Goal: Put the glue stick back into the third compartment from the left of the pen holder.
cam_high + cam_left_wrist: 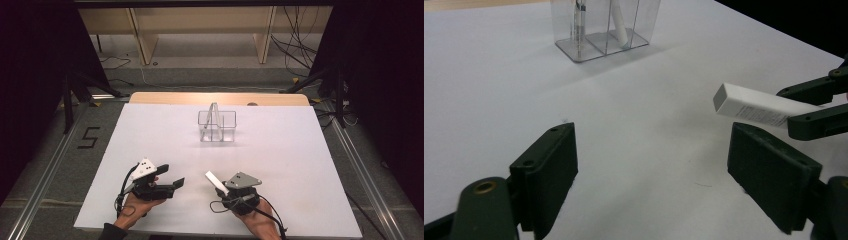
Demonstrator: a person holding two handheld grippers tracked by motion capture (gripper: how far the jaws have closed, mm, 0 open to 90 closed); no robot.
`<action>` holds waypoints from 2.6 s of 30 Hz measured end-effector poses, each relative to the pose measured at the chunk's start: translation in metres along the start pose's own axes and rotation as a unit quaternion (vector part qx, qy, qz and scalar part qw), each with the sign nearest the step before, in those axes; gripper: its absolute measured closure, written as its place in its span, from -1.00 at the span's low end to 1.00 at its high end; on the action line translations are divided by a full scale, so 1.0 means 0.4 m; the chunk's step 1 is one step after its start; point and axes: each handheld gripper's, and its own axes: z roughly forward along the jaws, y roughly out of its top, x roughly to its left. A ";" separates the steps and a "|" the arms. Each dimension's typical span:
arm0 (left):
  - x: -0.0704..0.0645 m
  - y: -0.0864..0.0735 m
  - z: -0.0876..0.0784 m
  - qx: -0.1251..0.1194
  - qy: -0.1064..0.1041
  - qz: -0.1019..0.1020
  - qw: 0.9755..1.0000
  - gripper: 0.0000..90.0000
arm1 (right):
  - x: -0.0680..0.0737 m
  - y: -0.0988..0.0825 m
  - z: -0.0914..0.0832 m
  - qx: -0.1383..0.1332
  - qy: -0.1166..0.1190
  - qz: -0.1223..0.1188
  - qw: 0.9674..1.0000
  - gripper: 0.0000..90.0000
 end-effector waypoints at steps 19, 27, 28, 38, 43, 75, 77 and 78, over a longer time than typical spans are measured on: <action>-0.001 0.038 -0.012 0.000 -0.028 0.001 1.000 -0.57 | 0.048 -0.009 -0.051 -0.033 -0.043 -0.161 0.985 0.51; -0.024 0.072 -0.014 0.013 -0.053 0.026 0.998 -0.57 | 0.074 -0.021 -0.061 -0.043 -0.065 -0.237 0.968 0.51; -0.025 0.076 -0.013 0.013 -0.054 0.027 0.998 -0.57 | 0.075 -0.022 -0.062 -0.044 -0.070 -0.249 0.965 0.51; -0.055 0.133 0.000 0.059 -0.092 0.075 0.991 -0.58 | 0.118 -0.048 -0.061 -0.049 -0.119 -0.406 0.905 0.51; -0.075 0.153 0.007 0.084 -0.105 0.106 0.985 -0.56 | 0.122 -0.056 -0.059 -0.055 -0.134 -0.446 0.883 0.51; -0.185 0.168 0.117 0.272 -0.214 0.251 0.904 -0.43 | 0.146 -0.088 -0.042 -0.075 -0.135 -0.575 0.803 0.51; -0.190 0.166 0.123 0.281 -0.217 0.257 0.899 -0.41 | 0.148 -0.088 -0.041 -0.078 -0.132 -0.577 0.802 0.51; -0.192 0.166 0.126 0.286 -0.220 0.261 0.895 -0.40 | 0.150 -0.090 -0.041 -0.077 -0.132 -0.575 0.804 0.51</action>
